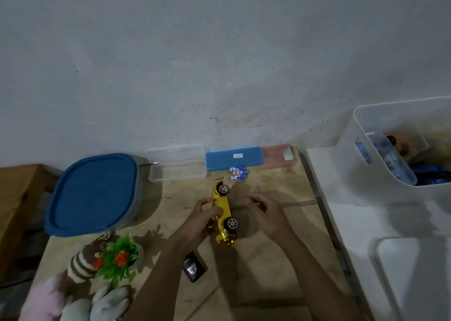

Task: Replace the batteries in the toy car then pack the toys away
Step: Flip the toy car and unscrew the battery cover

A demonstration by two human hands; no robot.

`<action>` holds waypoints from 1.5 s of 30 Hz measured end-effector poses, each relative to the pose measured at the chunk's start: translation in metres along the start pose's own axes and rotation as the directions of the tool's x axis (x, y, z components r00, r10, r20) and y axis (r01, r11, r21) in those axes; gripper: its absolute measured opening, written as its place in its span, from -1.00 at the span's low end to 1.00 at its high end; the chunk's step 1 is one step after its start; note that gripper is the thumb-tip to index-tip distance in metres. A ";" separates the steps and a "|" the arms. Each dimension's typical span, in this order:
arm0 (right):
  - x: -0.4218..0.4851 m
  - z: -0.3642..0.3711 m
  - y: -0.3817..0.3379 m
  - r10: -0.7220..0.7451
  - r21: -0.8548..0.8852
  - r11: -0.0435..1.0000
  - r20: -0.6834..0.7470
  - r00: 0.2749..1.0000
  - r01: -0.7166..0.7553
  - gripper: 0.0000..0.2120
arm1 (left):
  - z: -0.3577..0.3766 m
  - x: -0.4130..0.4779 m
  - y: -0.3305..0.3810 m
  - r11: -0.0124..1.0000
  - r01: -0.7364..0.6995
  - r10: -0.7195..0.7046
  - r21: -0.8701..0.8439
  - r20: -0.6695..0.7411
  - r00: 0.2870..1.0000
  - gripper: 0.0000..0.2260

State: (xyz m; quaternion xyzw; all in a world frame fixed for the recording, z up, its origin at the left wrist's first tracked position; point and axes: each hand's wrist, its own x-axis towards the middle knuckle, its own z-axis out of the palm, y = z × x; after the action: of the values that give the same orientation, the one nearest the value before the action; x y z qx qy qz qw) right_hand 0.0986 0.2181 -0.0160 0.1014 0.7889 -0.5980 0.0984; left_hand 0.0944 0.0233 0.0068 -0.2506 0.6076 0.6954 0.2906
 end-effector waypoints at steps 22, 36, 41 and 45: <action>-0.026 0.014 -0.073 -0.260 -0.232 0.923 0.214 0.942 0.308 -0.64 | 0.013 -0.041 0.041 0.972 -0.161 0.180 -0.169 0.107 0.978 -0.71; -0.019 0.014 -0.094 -0.168 -0.214 0.947 0.308 0.936 0.240 -0.67 | 0.018 -0.048 0.044 0.949 -0.264 0.279 -0.169 0.065 0.958 -0.73; -0.017 0.012 -0.099 -0.141 -0.175 0.962 0.334 0.932 0.209 -0.71 | 0.019 -0.048 0.042 0.932 -0.305 0.317 -0.196 0.031 0.948 -0.77; -0.015 0.009 -0.103 -0.122 -0.168 0.968 0.337 0.933 0.187 -0.71 | 0.012 -0.046 0.041 0.938 -0.317 0.318 -0.144 -0.016 0.948 -0.82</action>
State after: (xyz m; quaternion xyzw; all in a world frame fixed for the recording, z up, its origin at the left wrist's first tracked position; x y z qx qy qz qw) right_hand 0.0846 0.1817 0.0810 -0.0711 0.8229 -0.5312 0.1889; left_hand 0.0979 0.0265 0.0689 -0.1673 0.5869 0.7762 0.1581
